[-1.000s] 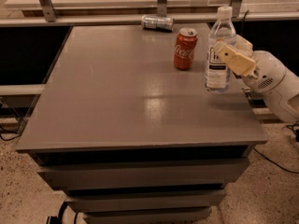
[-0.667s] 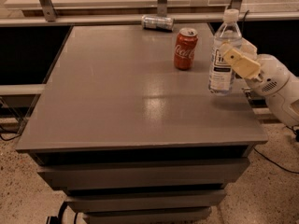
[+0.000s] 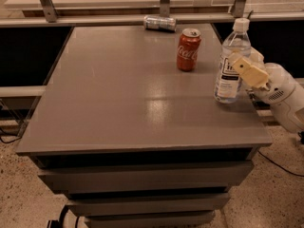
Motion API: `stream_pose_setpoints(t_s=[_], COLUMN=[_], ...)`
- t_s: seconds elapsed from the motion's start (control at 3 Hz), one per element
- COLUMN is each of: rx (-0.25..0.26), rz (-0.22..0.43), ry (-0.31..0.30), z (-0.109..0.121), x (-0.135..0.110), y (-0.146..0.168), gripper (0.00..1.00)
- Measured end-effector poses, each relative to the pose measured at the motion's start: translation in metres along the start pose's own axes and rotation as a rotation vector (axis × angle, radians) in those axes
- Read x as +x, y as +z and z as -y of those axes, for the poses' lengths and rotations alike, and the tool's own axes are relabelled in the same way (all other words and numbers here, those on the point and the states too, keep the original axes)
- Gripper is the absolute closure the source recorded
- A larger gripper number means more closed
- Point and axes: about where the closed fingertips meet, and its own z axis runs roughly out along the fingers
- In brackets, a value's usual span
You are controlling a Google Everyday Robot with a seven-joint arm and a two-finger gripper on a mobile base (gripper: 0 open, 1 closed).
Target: Place blue plastic bottle upright
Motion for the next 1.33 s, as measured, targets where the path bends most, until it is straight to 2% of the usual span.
stream_pose_setpoints(t_s=[0.33,0.67,1.33], rx=[-0.035,-0.089,-0.140], rz=[0.029,0.041,0.037], ry=[-0.001,-0.024,-0.061], z=[-0.002,-0.005,-0.010], x=[0.005,0.008,0.009], y=[-0.006,-0.010,-0.017], gripper=[0.83,0.60,0.13])
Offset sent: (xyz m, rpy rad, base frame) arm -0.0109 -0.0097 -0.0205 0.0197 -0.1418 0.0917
